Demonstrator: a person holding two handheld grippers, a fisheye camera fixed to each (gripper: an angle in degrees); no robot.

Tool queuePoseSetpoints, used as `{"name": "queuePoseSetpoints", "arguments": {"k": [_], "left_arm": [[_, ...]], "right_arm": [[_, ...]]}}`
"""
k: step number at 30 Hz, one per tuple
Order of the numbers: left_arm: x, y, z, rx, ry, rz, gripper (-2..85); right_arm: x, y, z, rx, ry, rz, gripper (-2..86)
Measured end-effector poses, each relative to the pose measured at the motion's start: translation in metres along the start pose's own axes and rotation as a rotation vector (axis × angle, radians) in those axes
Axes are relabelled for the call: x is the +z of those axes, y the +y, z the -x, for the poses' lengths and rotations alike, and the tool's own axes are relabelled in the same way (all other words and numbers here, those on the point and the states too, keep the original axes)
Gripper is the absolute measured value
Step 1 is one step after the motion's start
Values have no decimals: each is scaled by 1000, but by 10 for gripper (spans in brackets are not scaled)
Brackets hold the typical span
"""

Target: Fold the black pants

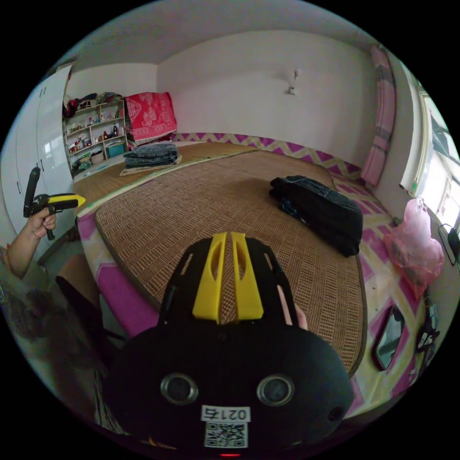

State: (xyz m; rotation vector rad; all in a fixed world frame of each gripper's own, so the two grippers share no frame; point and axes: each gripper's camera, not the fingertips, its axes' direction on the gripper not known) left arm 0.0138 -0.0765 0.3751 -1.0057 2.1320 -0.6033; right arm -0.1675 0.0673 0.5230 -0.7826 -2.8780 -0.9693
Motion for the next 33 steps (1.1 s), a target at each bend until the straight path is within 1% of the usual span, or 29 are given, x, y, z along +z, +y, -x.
{"name": "queuePoseSetpoints", "arguments": {"k": [6,8,12,15,17,20,22,24,26,28,30,32,33], "left_arm": [[29,-9,-13,8,75,19,-10],[39,-12,-14,1,108,18,-10],[53,-13,-16,-9,128,17,-10],[63,-11,-18,-6,114,15,-10],[71,-9,-18,-4,107,21,-10],[80,-7,-13,-14,114,24,-10],[83,-6,-9,-23,116,19,-10],[85,-5,-3,-30,122,14,-10],[87,-3,5,-46,122,4,-10],[89,-1,11,-55,130,2,-10],[91,2,16,-62,130,0,-10],[93,7,23,-72,133,0,-10],[94,9,25,-75,138,2,-10]], "right_arm": [[17,-38,-8,-12,115,29,59],[39,-67,-22,-22,190,53,64],[92,-121,-45,-82,256,130,82],[144,-163,-52,-199,306,168,110],[189,-187,-48,-321,379,242,121],[236,-208,-41,-431,410,314,140],[257,-216,-37,-461,453,352,147],[277,-218,-34,-501,508,396,138],[290,-221,-31,-529,552,412,103],[290,-226,-32,-503,565,416,73],[277,-239,-43,-386,526,398,55],[236,-263,-73,-146,406,320,46],[223,-269,-82,-87,375,294,45]]}}
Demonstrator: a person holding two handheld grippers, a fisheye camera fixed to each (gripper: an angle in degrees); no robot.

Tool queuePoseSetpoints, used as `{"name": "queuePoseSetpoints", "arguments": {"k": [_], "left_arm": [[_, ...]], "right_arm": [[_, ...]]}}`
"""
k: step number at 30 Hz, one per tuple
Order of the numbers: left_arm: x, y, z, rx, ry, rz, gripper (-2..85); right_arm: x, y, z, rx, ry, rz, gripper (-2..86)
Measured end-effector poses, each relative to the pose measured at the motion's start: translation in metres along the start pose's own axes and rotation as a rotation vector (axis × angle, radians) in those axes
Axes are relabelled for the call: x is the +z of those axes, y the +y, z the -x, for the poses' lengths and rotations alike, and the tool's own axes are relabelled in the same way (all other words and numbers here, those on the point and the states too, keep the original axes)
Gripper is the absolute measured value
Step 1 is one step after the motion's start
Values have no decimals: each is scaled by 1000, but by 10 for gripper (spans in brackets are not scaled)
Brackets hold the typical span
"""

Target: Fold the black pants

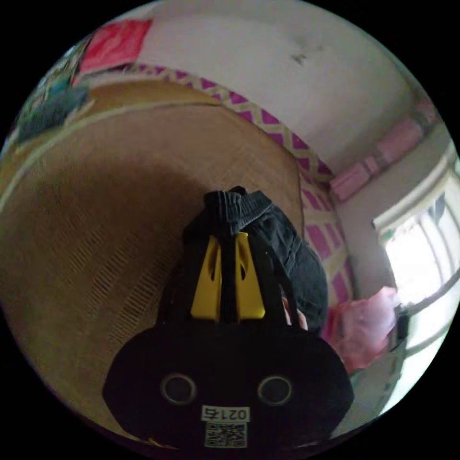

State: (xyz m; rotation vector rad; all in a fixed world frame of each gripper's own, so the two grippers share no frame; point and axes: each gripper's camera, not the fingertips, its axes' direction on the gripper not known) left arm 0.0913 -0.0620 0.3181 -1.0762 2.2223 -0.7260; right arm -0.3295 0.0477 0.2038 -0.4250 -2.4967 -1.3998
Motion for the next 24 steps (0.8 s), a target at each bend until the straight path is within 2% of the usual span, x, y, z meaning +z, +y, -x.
{"name": "queuePoseSetpoints", "arguments": {"k": [3,7,9,11,15,17,19,20,24], "left_arm": [[1,7,10,-22,30,1,-10],[-3,19,20,-36,50,-17,-10],[-3,25,23,-47,68,-24,-10],[-2,33,27,-64,109,-24,-9],[1,43,34,-107,138,-24,-8],[5,51,44,-147,149,-14,-5],[8,60,56,-188,150,-15,2],[9,64,64,-189,161,-6,20],[12,72,83,-200,213,1,56]], "right_arm": [[-56,0,-58,157,-120,-68,42],[-162,4,-57,7,-124,-146,42],[-206,7,-24,-89,-155,-186,44],[-243,15,57,-270,-222,-219,47],[-240,45,217,-518,-401,-176,49],[-210,78,317,-620,-446,-102,49],[-192,99,353,-603,-466,-55,51],[-193,112,358,-568,-400,-125,54],[-205,129,326,-430,-409,-183,76]]}}
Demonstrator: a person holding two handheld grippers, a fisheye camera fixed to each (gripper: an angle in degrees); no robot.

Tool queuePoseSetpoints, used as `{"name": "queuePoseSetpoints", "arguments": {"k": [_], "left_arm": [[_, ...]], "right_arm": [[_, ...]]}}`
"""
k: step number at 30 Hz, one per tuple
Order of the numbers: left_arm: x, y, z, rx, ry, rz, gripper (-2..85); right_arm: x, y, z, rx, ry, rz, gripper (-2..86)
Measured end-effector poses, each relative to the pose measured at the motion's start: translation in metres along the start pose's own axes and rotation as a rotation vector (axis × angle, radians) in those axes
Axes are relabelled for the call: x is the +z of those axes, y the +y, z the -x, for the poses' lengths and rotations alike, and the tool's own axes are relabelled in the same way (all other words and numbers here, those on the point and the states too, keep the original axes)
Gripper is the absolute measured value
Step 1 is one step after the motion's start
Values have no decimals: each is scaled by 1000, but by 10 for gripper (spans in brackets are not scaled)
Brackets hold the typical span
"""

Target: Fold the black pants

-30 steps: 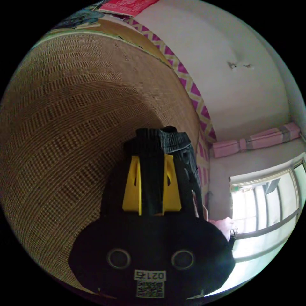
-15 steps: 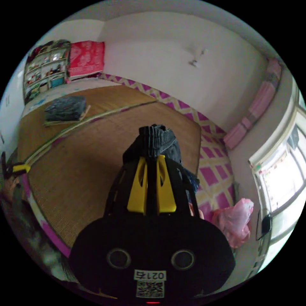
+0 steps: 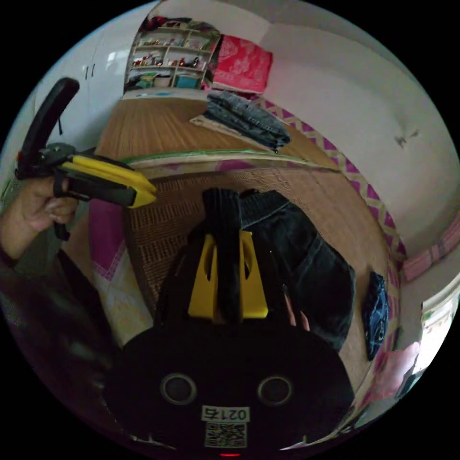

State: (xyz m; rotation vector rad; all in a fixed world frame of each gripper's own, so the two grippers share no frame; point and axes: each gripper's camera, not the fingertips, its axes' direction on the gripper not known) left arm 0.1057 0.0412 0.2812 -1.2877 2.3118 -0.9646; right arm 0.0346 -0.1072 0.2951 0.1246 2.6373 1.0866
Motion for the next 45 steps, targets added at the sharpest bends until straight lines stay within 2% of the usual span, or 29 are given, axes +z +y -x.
{"name": "queuePoseSetpoints", "arguments": {"k": [5,10,12,15,17,19,22,24,26,29,31,34,36,40,42,45], "left_arm": [[6,4,6,-8,19,-18,58],[21,5,3,-27,12,-11,55],[25,5,1,-30,17,-16,54],[33,6,-3,-24,21,-13,52],[43,4,-9,-6,14,-1,50],[54,0,-15,7,26,7,49],[74,-9,-30,38,44,18,53],[88,-16,-41,63,47,32,60],[103,-22,-54,81,53,42,61],[118,-22,-66,86,57,50,59],[130,-21,-73,97,49,73,59],[142,-17,-84,123,25,97,58],[142,-15,-91,147,8,98,57],[135,-13,-123,257,34,55,54],[136,-14,-147,344,57,23,50],[156,-17,-192,478,95,27,49]], "right_arm": [[-25,26,-29,73,-189,-59,126],[4,33,-22,-3,-29,13,121],[5,39,-32,15,-66,13,100],[-21,65,-105,257,-282,-86,53],[-58,113,-194,502,-455,-253,46],[-92,161,-258,658,-510,-378,44],[-149,253,-344,839,-503,-534,43],[-183,312,-381,936,-432,-606,44],[-224,392,-416,1060,-277,-665,44],[-233,492,-452,1228,-97,-554,46],[-204,548,-469,1320,-105,-443,49],[-156,628,-475,1489,-231,-306,54],[-164,647,-463,1461,-245,-423,48],[-213,635,-419,1363,-11,-582,11],[-220,606,-402,1232,7,-589,3],[-204,542,-379,1002,-76,-496,-3]]}}
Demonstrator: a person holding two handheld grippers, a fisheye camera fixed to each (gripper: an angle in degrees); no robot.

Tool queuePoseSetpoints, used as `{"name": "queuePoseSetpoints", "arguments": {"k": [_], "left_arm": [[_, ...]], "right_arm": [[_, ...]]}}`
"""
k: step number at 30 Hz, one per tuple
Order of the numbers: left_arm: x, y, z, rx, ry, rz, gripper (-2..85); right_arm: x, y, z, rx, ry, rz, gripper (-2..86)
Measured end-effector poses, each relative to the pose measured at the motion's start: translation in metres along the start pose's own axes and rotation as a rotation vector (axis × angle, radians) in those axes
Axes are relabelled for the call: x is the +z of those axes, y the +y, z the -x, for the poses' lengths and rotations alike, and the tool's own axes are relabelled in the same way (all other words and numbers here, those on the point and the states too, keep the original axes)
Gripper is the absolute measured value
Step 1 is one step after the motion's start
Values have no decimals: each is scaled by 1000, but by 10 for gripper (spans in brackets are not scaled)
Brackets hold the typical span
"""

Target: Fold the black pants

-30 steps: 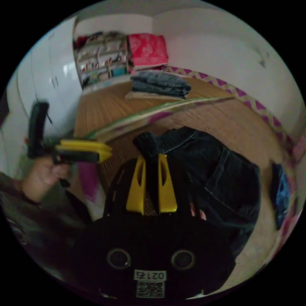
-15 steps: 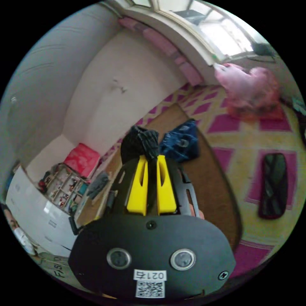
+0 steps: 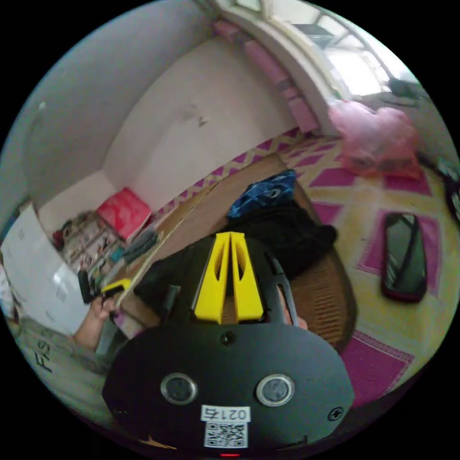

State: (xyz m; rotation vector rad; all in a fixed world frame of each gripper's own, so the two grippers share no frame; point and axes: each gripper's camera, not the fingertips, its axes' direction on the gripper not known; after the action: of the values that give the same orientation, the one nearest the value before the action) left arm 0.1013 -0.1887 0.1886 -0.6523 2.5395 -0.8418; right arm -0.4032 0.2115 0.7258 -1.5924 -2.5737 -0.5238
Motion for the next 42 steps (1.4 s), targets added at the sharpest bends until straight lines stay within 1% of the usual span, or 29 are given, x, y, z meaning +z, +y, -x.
{"name": "queuePoseSetpoints", "arguments": {"k": [2,5,7,9,11,13,18,20,21,22,24,25,26,27,29,30,32,33,35,36,38,39,40,41,42], "left_arm": [[30,-20,-27,92,9,28,61],[67,-43,-54,190,9,52,81],[88,-56,-62,218,-35,74,90],[106,-68,-62,198,-40,103,97],[125,-83,-55,148,-16,137,100],[136,-91,-50,117,-4,164,100],[149,-105,-40,114,-69,216,93],[146,-110,-30,115,-146,209,67],[143,-112,-25,110,-145,199,51],[134,-115,-11,65,-118,181,21],[109,-119,22,-37,-37,105,8],[84,-120,49,-113,20,38,4],[53,-120,76,-168,36,-27,0],[37,-119,90,-185,36,-56,-1],[-43,-110,152,-245,12,-193,-4],[-65,-106,169,-254,-10,-222,-4],[-147,-80,239,-294,-134,-305,-4],[-165,-72,258,-315,-170,-311,-4],[-229,-30,339,-450,-321,-297,-5],[-241,-18,359,-493,-352,-289,-5],[-274,33,434,-655,-478,-228,-5],[-279,46,449,-687,-509,-210,-5],[-285,67,478,-734,-533,-165,-6],[-283,86,505,-788,-460,-130,-6],[-282,95,516,-819,-435,-129,-7]], "right_arm": [[42,8,50,-171,43,128,-4],[90,25,90,-301,136,234,-5],[113,32,100,-319,187,283,-4],[137,37,101,-277,241,352,-4],[168,40,100,-244,294,495,-4],[175,42,103,-241,312,508,-3],[184,47,111,-253,334,509,-3],[189,51,119,-280,367,509,-3],[190,52,121,-288,376,509,-3],[192,54,125,-300,391,508,-3],[194,55,127,-303,395,509,-3],[195,55,127,-297,389,509,-3],[195,54,126,-287,376,510,-3],[195,54,125,-280,368,510,-3],[195,52,122,-252,336,512,-3],[195,52,121,-246,330,513,-3],[196,51,120,-231,312,514,-3],[196,51,121,-229,310,514,-3],[198,51,123,-228,310,515,-2],[198,50,124,-228,310,515,-2],[200,50,127,-229,313,515,0],[200,50,128,-229,314,515,1],[201,49,128,-224,313,515,3],[200,48,128,-214,294,515,10],[200,46,127,-214,274,516,13]]}}
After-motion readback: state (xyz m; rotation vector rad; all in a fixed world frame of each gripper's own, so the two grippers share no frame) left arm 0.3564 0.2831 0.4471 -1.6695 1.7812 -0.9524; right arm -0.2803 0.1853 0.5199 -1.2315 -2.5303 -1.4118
